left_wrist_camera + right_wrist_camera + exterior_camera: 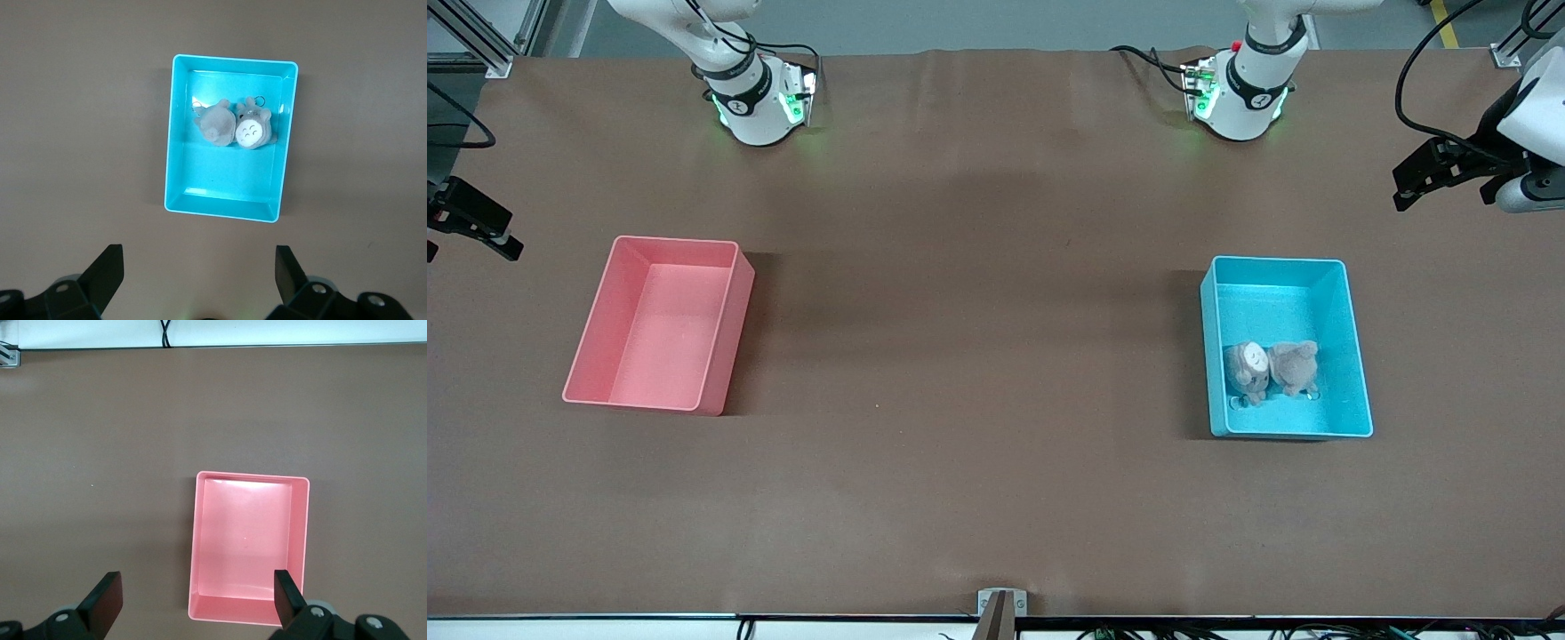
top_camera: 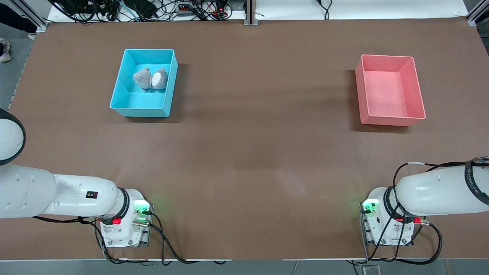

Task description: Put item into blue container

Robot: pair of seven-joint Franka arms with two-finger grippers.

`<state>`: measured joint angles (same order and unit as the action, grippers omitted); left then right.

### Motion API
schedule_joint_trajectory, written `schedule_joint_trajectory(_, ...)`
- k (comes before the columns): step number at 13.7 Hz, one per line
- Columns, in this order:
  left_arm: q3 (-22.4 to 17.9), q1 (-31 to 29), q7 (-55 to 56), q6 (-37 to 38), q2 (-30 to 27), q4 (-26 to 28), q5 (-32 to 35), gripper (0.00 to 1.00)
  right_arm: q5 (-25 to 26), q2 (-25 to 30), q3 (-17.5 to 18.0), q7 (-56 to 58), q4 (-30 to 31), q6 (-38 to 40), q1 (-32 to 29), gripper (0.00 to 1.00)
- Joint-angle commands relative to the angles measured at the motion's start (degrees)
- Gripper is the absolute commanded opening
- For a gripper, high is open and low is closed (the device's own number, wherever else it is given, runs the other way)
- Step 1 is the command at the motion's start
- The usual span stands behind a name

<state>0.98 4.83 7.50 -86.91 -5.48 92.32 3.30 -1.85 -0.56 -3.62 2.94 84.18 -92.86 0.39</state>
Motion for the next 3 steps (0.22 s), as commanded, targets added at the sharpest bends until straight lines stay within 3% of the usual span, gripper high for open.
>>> schedule_joint_trajectory(1,-0.97,-0.08,-0.3,0.07,-1.82,1.19,-1.97,1.0,1.15,-0.58,1.07,0.31,-1.13,0.4,-1.18,1.0)
schedule_joint_trajectory(3,-0.98,-0.08,-0.3,0.07,-2.08,1.19,-2.85,1.0,1.06,-0.58,1.07,0.31,-1.13,0.4,-1.18,1.0)
